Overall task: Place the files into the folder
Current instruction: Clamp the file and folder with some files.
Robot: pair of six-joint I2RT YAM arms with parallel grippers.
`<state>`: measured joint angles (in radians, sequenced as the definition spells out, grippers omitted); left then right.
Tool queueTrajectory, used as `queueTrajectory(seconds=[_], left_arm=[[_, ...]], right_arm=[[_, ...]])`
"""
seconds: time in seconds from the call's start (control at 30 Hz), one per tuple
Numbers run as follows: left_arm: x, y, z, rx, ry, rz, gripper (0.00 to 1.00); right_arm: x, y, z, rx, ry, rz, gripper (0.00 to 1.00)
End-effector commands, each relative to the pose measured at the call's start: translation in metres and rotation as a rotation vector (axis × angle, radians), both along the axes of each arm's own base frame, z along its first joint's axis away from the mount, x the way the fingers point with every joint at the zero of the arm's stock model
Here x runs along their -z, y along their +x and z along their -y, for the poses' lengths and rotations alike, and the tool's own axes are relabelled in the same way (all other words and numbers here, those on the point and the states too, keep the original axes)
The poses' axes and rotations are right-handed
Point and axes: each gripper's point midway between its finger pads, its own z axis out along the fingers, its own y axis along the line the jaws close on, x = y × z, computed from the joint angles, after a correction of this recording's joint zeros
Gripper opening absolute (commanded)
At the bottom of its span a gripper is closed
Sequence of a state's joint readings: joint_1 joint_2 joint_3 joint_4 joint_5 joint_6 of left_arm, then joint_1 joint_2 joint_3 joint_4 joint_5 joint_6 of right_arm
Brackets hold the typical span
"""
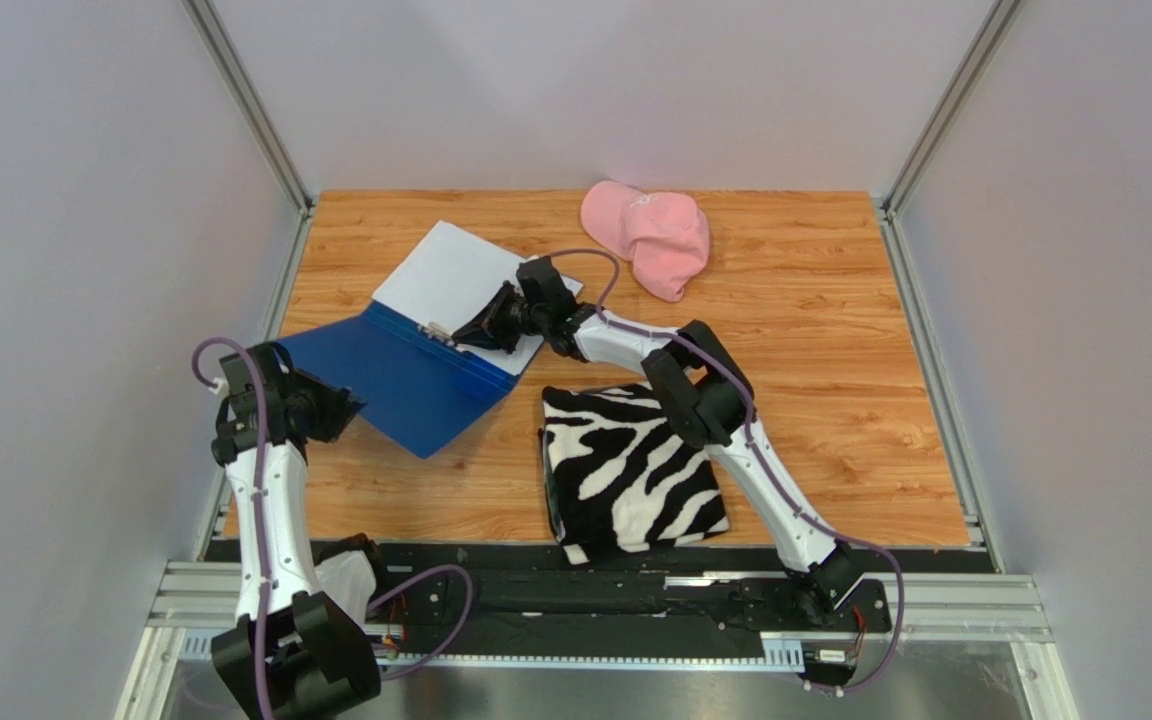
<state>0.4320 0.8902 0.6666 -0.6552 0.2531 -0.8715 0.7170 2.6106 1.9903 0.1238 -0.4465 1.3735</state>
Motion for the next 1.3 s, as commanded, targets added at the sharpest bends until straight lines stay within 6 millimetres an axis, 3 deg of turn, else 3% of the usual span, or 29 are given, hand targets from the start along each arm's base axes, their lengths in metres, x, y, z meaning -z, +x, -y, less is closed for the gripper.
queueTrajectory(seconds=[0.0, 0.13, 0.4, 0.87, 1.03, 1.1, 1.27], left_arm=[[-0.037, -0.004, -0.028, 0.046, 0.224, -0.002, 0.00], [-0.055, -0.017, -0.040, 0.114, 0.344, -0.074, 0.00], [-0.072, -0.014, -0.042, 0.211, 0.399, -0.075, 0.00], [-0.078, -0.012, -0.044, 0.236, 0.425, -0.072, 0.00], [-0.084, -0.011, -0.048, 0.225, 0.440, -0.077, 0.00], [-0.084, -0.010, -0.048, 0.235, 0.437, -0.086, 0.00], [-0.080, -0.013, -0.045, 0.298, 0.454, -0.141, 0.00]], right_arm=[[0.040, -0.003, 0.027, 0.011, -0.201, 0.005, 0.00], [0.033, -0.013, 0.022, -0.032, -0.214, 0.038, 0.00], [0.028, -0.046, 0.010, -0.114, -0.286, 0.125, 0.00], [0.076, -0.065, 0.035, -0.198, -0.532, 0.198, 0.00], [0.091, -0.082, 0.039, -0.216, -0.562, 0.189, 0.00], [0.083, -0.086, 0.038, -0.204, -0.572, 0.218, 0.00], [0.094, -0.110, 0.047, -0.193, -0.566, 0.179, 0.00]])
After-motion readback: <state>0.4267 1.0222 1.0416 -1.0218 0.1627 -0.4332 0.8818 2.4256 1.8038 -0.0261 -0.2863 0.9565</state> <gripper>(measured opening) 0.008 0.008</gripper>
